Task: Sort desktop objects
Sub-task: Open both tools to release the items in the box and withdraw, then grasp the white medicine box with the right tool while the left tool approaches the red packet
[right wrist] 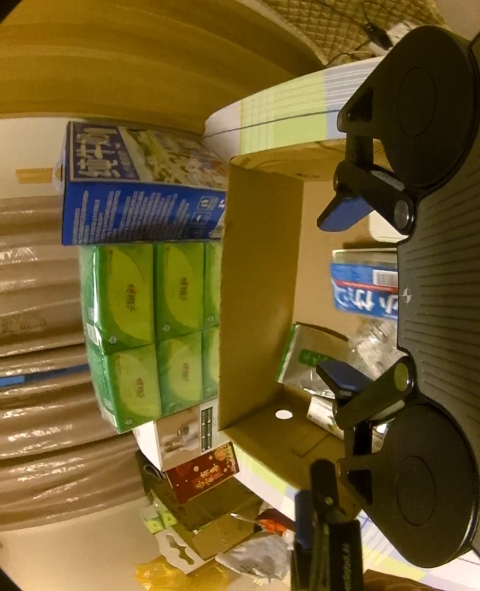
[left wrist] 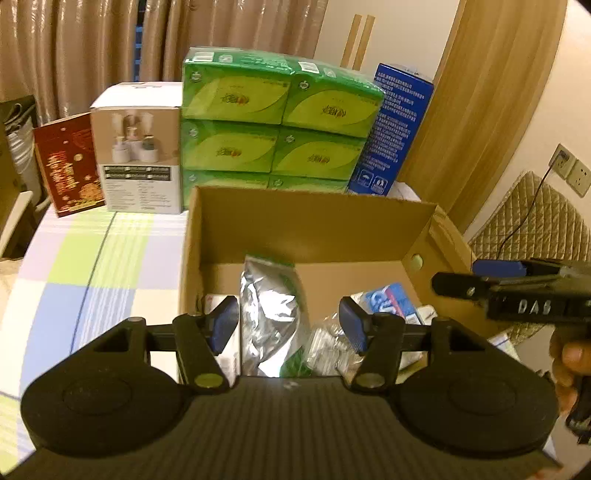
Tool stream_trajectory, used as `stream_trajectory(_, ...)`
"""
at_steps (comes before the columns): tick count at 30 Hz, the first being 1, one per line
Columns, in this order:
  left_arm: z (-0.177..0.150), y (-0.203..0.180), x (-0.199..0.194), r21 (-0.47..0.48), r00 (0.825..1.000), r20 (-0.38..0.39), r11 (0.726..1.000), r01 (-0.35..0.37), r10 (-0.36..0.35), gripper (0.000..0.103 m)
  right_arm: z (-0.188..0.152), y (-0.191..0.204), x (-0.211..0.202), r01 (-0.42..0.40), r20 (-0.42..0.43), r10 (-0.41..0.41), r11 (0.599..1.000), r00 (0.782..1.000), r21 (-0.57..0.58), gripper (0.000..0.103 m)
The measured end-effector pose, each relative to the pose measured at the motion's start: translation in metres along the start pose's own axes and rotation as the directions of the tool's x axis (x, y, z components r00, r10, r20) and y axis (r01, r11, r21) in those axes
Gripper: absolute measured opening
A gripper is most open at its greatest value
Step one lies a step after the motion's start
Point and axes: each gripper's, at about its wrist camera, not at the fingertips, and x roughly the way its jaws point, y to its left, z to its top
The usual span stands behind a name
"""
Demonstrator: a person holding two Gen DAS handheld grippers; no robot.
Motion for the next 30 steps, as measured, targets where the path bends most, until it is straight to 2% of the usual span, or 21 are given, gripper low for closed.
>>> stream_trajectory(7,-0.04,0.001,-0.032,-0.004,1.0,0.007,1.0,-0.01,0.01,0.062,-0.03,-0.005,-0.032,0.0,0.023,-0.002,0.999,1.0,0.049,0.077)
stream_trajectory(10,-0.06,-0.002,-0.044,-0.013,1.0,0.003,1.0,-0.003,0.003,0.067,-0.05,-0.002,-0.051,0.002,0.025,-0.003,0.998,1.0,0.055,0.084)
stream_trajectory(13,-0.082,-0.01,-0.059,0.003,1.0,-0.014,1.0,0.006,-0.006,0.071,-0.076,0.006,-0.069,0.004,0.0,-0.004,0.999,1.0,0.034,0.088)
stream_trajectory(15,-0.097,-0.015,-0.07,0.01,1.0,-0.022,1.0,0.001,-0.001,0.078,-0.094,0.009,-0.083,-0.002,-0.004,0.002,0.999,1.0,0.032,0.09)
stream_trajectory(24,-0.154,-0.034,-0.116,0.014,0.998,-0.055,1.0,-0.01,0.011,0.095,-0.17,0.017,-0.131,-0.018,-0.058,0.023,0.996,0.998,0.085,0.1)
stream_trajectory(30,-0.185,-0.04,-0.139,0.027,0.997,-0.078,0.999,-0.024,0.026,0.097,-0.202,0.028,-0.149,-0.014,-0.103,0.02,0.998,0.995,0.058,0.101)
